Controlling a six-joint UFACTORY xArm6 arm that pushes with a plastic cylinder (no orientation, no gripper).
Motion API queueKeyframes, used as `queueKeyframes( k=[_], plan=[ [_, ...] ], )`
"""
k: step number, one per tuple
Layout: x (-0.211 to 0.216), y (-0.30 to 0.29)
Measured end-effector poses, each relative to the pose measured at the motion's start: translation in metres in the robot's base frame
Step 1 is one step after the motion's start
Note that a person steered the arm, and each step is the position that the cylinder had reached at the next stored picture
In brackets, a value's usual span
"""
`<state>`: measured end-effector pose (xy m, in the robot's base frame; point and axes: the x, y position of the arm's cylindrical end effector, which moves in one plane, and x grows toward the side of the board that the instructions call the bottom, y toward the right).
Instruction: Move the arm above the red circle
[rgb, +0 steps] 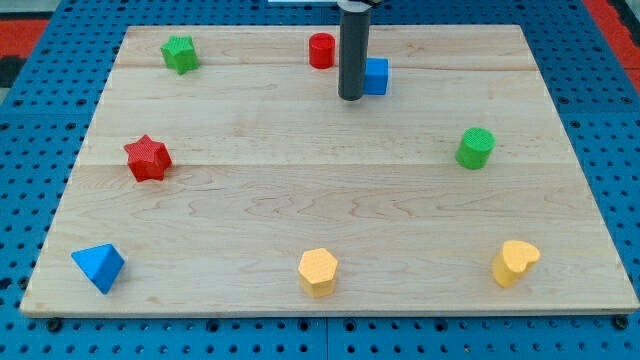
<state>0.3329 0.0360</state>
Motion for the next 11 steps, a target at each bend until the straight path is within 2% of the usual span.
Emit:
queueKeyframes(
  k=[1,2,3,5,6,7,8,11],
  plan=[
    [0.049,0.008],
    [0.067,0.058],
    [0.053,0.068],
    [-0.066,0.077],
    [-0.102,0.07],
    [-0.128,0.022],
    [-0.14,0.002],
    [-0.139,-0.054]
  ],
)
